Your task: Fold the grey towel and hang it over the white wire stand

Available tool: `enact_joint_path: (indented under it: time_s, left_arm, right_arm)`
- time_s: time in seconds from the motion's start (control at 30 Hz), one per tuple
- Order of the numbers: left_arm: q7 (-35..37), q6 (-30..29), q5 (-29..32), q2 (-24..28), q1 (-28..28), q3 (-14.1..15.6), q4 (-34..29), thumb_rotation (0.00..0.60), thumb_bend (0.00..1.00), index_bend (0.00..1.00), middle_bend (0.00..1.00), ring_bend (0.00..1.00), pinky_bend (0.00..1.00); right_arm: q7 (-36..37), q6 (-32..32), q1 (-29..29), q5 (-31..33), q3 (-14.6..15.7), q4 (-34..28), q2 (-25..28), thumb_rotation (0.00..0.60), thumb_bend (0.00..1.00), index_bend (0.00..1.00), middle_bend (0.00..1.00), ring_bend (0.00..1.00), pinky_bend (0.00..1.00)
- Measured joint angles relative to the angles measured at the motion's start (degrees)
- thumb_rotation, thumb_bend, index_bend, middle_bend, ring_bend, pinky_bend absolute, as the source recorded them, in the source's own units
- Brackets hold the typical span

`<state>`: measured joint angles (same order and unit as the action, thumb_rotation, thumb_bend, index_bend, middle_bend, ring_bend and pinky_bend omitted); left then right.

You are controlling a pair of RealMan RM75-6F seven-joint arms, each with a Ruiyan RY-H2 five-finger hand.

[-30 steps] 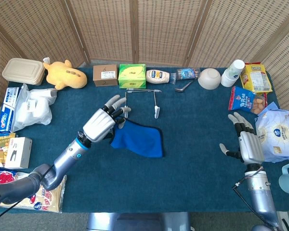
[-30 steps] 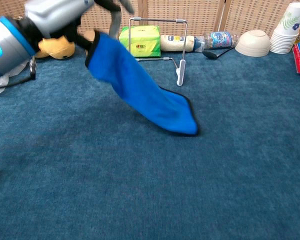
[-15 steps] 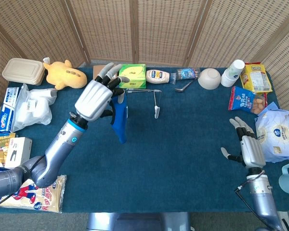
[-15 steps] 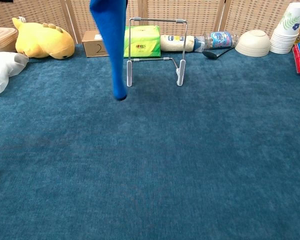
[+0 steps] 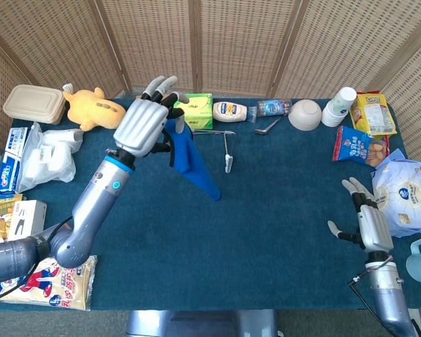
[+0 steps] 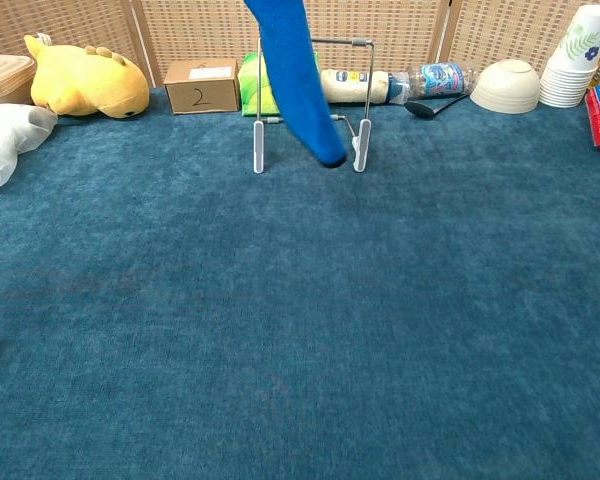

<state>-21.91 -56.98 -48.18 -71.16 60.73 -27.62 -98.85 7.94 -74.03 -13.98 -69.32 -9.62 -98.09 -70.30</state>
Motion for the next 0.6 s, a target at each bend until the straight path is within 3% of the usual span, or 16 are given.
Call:
enact_joint_path:
  time_s: [0.17,0.6]
  left_arm:
    - [-3.30,1.93,7.49,-2.36,5.34,-0.91,4.57,0.600,0.51,0.76,0.30,0.09,0.00]
    - [-9.48,4.13,19.49,-9.14,14.79,-0.49,17.80,0.600,0.52,0.76,0.30,0.09,0.00]
  right_arm:
    - [1.01,0.17,0.45,-0.10,0.02,0.72,-0.33,0.600,0.26,0.04,0.03,0.00,0.00]
    - [3.44,-0.24,2.07,-0.50,0.04,1.37,-0.35,0.600,0.26,0.03,0.03,0.00,0.00]
